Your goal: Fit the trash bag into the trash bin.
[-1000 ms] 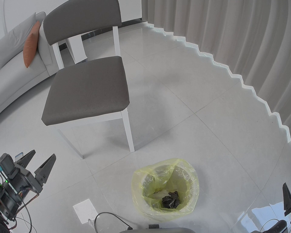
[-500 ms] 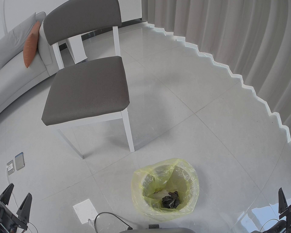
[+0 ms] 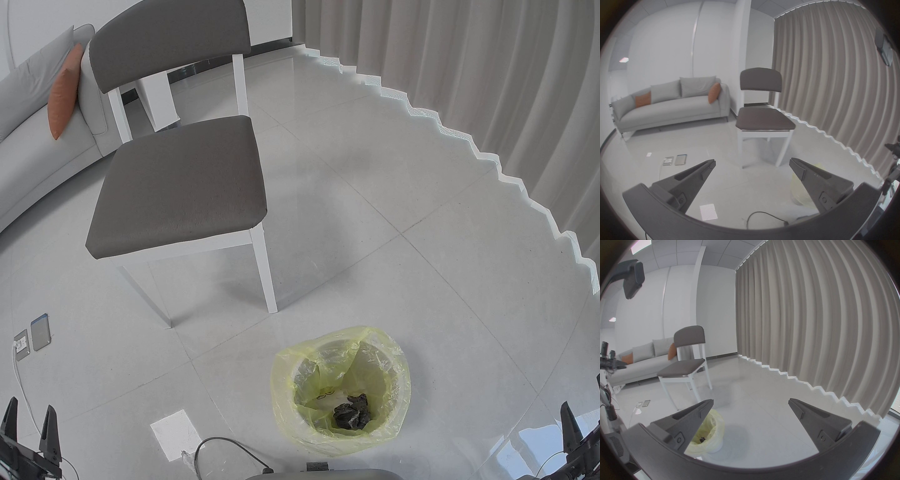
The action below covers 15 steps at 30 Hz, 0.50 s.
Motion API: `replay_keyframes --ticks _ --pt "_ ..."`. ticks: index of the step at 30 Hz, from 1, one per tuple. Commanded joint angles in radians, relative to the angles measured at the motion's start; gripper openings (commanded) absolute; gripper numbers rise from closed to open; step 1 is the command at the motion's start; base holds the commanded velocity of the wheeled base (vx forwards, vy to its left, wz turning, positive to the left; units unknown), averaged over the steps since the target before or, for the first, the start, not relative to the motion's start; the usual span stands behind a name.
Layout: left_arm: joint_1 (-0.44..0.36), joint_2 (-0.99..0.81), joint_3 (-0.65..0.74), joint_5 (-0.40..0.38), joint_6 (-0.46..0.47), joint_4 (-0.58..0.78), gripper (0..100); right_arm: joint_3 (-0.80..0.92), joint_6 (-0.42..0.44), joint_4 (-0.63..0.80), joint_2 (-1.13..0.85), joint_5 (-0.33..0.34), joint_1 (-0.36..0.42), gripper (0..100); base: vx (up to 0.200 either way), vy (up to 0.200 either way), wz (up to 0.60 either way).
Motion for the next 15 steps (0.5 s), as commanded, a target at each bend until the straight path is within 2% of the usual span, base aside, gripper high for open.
replay_keyframes --ticks 1,3,10,13,15 --pt "0.006 -0.022 0.017 0.016 -0.009 -0.021 100 0.015 0.008 0.065 -0.008 -0.075 -0.002 100 0.000 0.000 0.00" --pt "0.006 -0.022 0.015 0.019 -0.026 -0.016 100 0.015 0.051 0.055 -0.008 -0.088 -0.002 100 0.000 0.000 0.00" --pt "0.006 -0.022 0.017 0.020 -0.050 -0.020 100 0.018 0.055 0.051 -0.008 -0.100 -0.002 100 0.000 0.000 0.00" --pt "0.006 -0.022 0.015 0.019 -0.105 -0.020 100 0.018 0.052 0.051 -0.008 -0.100 -0.002 100 0.000 0.000 0.00" --pt "0.006 -0.022 0.014 0.020 -0.187 -0.020 100 0.018 0.052 0.051 -0.008 -0.100 0.000 100 0.000 0.000 0.00"
